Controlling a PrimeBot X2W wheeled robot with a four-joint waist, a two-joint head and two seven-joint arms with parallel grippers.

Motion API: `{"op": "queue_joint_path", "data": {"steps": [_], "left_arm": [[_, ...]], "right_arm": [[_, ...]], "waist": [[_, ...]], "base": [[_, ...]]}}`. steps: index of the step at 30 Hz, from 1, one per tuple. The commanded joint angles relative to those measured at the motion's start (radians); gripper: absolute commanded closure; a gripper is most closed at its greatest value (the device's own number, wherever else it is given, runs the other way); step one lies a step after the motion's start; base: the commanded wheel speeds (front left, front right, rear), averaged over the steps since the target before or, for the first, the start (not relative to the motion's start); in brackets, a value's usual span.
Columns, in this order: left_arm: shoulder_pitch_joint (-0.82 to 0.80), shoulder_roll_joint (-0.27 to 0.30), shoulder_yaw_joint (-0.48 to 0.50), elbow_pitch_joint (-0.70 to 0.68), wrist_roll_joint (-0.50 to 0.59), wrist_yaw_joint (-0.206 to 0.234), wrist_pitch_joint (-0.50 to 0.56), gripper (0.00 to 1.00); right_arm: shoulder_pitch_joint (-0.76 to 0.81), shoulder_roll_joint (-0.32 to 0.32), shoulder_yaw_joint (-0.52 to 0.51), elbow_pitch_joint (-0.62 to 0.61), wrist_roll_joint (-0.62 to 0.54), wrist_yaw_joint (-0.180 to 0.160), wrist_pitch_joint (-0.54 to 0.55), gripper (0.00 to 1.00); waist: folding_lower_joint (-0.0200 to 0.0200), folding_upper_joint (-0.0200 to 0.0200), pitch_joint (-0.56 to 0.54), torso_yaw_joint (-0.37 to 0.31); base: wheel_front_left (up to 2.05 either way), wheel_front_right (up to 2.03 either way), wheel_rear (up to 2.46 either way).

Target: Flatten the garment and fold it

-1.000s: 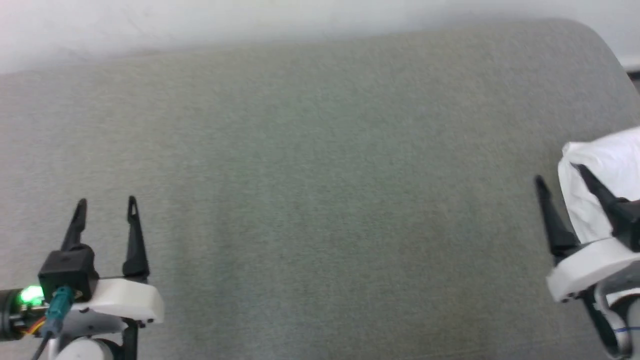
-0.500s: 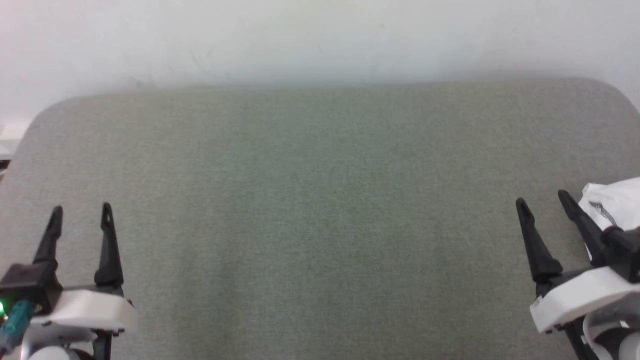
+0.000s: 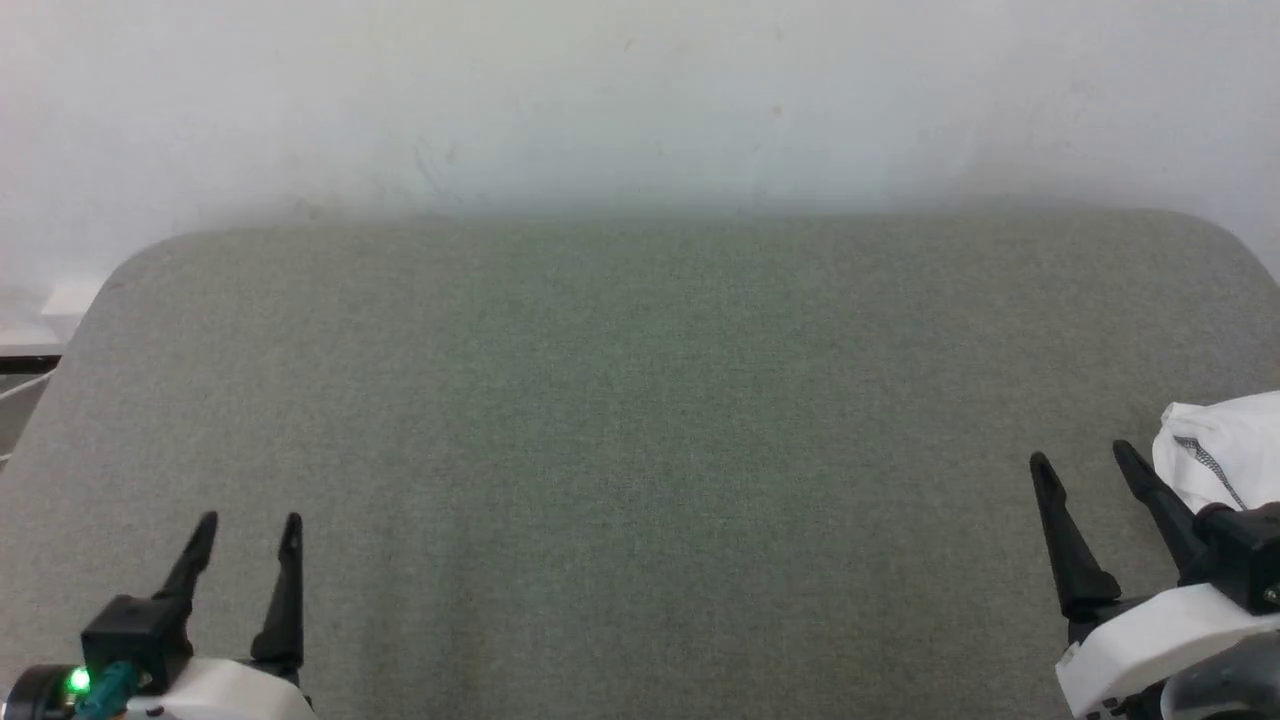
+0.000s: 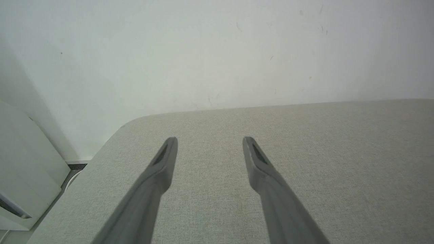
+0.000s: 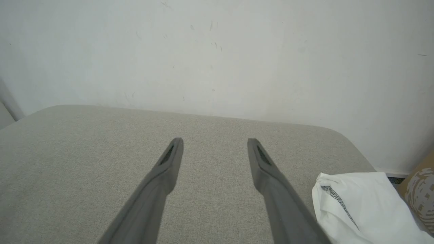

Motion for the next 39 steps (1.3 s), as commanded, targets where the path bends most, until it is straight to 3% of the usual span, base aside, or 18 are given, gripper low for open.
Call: {"op": "queue_joint_path", "data": {"steps": [1, 5, 6, 39], "left_arm": [[0.008, -0.007, -0.003, 0.005, 0.001, -0.003, -0.006, 0.0], [0.003, -0.025, -0.014, 0.011, 0.005, -0.01, -0.008, 0.0], [0.002, -0.025, -0.014, 0.008, 0.002, -0.004, 0.0, 1.0], [-0.017, -0.149, 0.059, 0.004, 0.131, -0.064, 0.06, 1.0]], "right_arm": [[0.013, 0.007, -0.005, -0.006, -0.009, -0.002, 0.004, 0.0], [0.029, 0.02, -0.019, -0.003, -0.016, -0.002, 0.005, 0.0], [0.022, 0.016, -0.018, 0.0, -0.01, 0.0, 0.008, 1.0], [-0.014, 0.028, 0.001, 0.062, -0.044, 0.0, -0.033, 1.0]], "waist": [[0.0, 0.0, -0.006, 0.0], [0.0, 0.0, -0.01, 0.004], [0.0, 0.0, -0.01, 0.004], [0.0, 0.0, 0.001, -0.001]], "base": [[0.0, 0.0, 0.0], [0.0, 0.0, 0.0], [0.0, 0.0, 0.0], [0.0, 0.0, 0.0]]}}
